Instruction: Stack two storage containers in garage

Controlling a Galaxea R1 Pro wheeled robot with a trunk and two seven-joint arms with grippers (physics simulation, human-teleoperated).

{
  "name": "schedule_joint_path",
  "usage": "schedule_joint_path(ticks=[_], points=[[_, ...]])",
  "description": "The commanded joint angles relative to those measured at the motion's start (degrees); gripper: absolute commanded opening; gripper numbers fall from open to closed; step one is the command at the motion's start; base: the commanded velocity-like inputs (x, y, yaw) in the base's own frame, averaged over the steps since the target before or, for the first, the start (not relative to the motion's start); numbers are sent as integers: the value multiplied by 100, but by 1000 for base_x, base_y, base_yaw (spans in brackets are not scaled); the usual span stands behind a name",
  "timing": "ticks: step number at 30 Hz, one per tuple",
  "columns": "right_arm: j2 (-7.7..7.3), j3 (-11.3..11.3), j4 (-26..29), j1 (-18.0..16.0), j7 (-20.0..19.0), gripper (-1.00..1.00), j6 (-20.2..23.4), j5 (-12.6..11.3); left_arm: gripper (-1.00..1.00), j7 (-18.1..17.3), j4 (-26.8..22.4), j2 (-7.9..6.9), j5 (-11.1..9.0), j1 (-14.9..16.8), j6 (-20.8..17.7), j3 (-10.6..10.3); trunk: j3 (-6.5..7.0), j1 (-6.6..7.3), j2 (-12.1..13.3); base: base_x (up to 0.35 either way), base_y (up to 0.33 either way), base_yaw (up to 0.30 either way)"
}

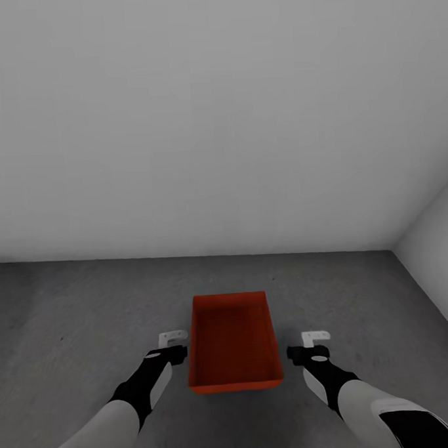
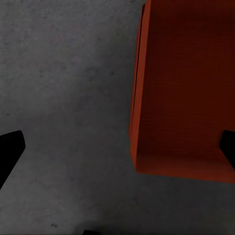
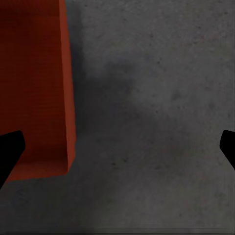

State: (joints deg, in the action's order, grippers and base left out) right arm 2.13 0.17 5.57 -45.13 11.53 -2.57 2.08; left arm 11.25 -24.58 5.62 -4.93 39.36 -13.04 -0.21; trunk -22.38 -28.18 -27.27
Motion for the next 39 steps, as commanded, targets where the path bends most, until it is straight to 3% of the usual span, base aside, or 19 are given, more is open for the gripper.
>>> schedule_joint_path(ticks=[1, 11, 39], points=[[2, -2, -29, -5, 20, 100, -15, 15, 100, 27, -12, -11, -52, 1, -26, -4, 11, 20, 34, 0, 0, 0], [-5, -8, -431, 12, -18, 100, -162, 37, 100, 27, -4, -60, -61, 1, -31, -5, 190, 240, 435, 0, 0, 0], [19, -9, -390, 13, 24, 100, -185, 55, 100, 26, 94, -56, -63, 1, -32, -21, 190, 240, 435, 0, 0, 0]])
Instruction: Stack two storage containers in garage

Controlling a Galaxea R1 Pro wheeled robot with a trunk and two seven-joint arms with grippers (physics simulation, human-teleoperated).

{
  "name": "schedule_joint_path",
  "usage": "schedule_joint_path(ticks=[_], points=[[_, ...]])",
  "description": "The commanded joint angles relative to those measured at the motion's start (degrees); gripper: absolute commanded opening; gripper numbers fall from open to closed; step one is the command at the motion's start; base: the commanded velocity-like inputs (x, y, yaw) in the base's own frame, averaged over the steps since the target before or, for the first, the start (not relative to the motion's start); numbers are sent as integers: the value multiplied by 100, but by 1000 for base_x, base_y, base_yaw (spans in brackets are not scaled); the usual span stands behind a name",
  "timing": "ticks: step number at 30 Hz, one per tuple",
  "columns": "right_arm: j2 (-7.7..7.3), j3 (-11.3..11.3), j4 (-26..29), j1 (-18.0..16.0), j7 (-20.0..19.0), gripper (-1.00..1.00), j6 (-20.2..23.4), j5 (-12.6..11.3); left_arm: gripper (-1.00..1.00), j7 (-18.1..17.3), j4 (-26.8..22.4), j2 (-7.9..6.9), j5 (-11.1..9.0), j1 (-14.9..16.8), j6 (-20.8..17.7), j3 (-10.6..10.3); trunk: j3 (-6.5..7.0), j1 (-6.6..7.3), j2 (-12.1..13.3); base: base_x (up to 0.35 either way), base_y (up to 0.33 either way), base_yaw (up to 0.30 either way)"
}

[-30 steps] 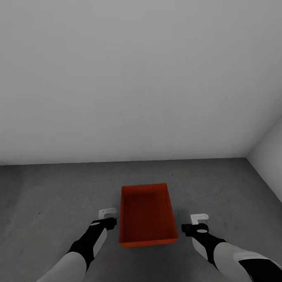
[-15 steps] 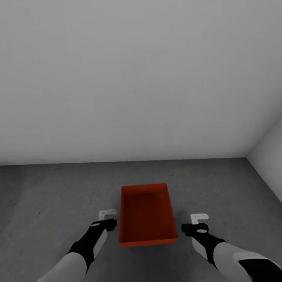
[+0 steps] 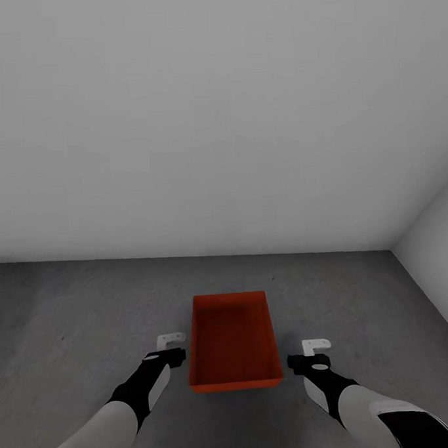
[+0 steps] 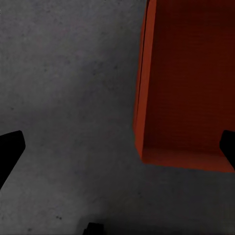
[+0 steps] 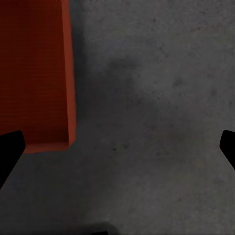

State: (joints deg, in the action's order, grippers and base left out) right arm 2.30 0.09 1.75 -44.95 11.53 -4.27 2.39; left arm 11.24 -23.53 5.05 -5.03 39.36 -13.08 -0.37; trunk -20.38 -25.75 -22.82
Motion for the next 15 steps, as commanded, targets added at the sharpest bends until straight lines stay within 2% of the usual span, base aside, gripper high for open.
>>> schedule_joint_path(ticks=[1, 6, 15], points=[[3, -1, -8, -5, 24, 100, -14, 25, 100, 27, -12, 0, -53, 1, -28, -4, -9, -3, -10, 0, 0, 0], [13, -1, -6, -5, 25, 100, -18, 25, 100, 27, -13, 1, -51, 1, -34, 1, -9, -3, -10, -101, 17, 0], [13, 0, -6, -5, 25, 100, -14, 27, 100, 28, -3, 8, -51, 1, -37, -7, -9, -3, -10, -307, 103, 0]])
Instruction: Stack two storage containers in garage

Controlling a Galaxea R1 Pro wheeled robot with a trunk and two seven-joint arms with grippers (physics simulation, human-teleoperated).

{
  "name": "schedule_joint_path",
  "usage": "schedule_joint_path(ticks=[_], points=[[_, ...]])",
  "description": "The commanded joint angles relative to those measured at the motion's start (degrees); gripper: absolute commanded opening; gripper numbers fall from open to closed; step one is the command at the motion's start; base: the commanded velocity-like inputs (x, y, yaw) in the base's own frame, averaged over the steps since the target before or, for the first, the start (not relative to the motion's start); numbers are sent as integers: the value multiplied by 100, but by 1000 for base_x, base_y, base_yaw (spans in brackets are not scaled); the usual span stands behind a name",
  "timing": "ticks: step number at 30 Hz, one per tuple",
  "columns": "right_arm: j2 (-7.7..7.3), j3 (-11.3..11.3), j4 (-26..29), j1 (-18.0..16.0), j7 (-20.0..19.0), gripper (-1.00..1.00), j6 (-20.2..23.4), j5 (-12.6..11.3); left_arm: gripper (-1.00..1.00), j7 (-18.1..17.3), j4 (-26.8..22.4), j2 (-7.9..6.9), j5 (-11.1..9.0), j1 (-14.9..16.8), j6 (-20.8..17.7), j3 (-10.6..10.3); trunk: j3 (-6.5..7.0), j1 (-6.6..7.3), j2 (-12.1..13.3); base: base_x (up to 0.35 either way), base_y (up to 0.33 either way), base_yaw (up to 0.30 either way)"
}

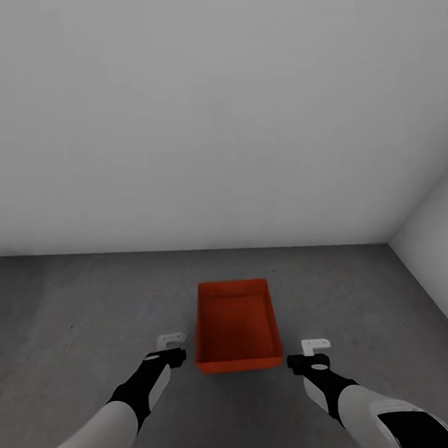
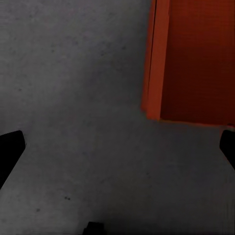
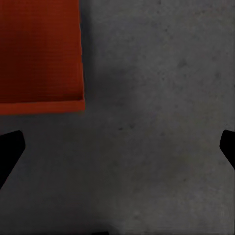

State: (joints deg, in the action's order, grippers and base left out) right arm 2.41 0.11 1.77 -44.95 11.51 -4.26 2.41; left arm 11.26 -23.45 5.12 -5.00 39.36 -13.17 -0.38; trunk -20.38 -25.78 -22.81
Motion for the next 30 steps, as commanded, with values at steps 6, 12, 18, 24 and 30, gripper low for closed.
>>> schedule_joint_path(ticks=[6, 12, 18, 24, 30], points=[[14, -2, -8, -5, 26, 100, -21, 31, 100, 25, -7, 2, -53, 1, -28, -6, -10, 0, -11, -319, 110, 0], [14, -10, -8, -5, 26, 100, -20, 29, 100, 25, -2, 4, -53, 1, -28, -4, -10, 0, -11, -319, 110, 0], [15, -13, -10, -5, 26, 100, -22, 31, 100, 25, -2, 0, -53, 1, -28, -5, -10, 0, -11, -319, 110, 0], [-14, -20, -22, -5, 19, 100, -22, 11, 100, 25, 78, -16, -72, 1, -28, 4, -10, 0, -11, -319, 110, 0], [-63, -27, -191, 30, 19, 100, 10, -32, 100, 27, 495, -115, -65, 1, -24, 11, -10, 0, -11, -317, 112, 0]])
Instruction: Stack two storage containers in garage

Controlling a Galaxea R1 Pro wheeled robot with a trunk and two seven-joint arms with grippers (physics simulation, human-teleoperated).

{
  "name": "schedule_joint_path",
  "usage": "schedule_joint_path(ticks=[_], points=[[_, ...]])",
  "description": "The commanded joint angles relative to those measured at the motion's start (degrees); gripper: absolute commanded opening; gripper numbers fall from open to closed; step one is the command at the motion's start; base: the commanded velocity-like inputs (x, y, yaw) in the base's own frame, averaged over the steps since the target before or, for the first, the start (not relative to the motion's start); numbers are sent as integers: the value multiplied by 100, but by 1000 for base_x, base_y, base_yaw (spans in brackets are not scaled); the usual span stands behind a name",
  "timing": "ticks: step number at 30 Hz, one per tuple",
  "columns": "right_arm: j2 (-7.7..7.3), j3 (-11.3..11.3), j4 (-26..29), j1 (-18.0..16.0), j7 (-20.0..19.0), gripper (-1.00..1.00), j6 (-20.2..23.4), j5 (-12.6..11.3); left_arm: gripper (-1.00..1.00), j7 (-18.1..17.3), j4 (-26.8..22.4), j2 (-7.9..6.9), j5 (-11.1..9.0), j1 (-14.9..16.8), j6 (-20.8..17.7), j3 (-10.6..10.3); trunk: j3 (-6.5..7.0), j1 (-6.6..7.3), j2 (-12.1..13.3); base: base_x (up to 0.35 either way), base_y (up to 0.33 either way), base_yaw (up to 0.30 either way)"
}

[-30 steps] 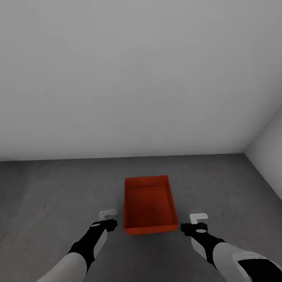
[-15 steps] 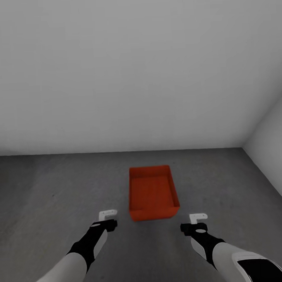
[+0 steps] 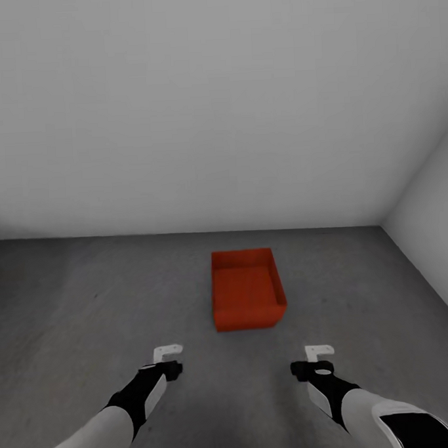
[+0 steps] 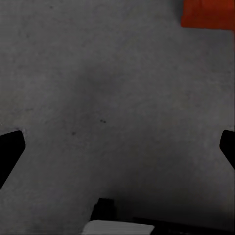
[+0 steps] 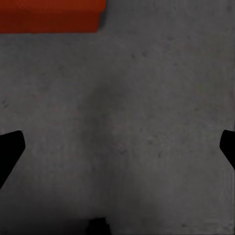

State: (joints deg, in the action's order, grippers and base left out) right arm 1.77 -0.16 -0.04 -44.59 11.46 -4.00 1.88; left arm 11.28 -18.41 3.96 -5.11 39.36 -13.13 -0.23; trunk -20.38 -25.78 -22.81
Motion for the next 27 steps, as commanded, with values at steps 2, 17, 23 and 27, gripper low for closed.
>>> schedule_joint_path(ticks=[2, 17, 23, 27], points=[[-202, -2, -134, -22, 25, 100, 28, 16, 100, 25, 274, -108, -71, 1, -28, -4, -9, 0, -11, -211, 73, 0], [-802, 1, -189, 1441, -36, 100, -1, 23, 100, -16, 1831, -740, -842, -64, 668, -11, -9, 0, -11, -18, 6, 0], [-753, 6, -189, 2172, -35, 100, -20, 40, 100, -19, 1840, -810, -882, -487, 693, -12, -9, 0, -11, 0, 0, 0], [-740, 7, -189, 2533, -31, 100, -41, 36, 100, -24, 1841, -892, -883, -994, 902, -13, -9, 0, -11, 0, 0, 0]])
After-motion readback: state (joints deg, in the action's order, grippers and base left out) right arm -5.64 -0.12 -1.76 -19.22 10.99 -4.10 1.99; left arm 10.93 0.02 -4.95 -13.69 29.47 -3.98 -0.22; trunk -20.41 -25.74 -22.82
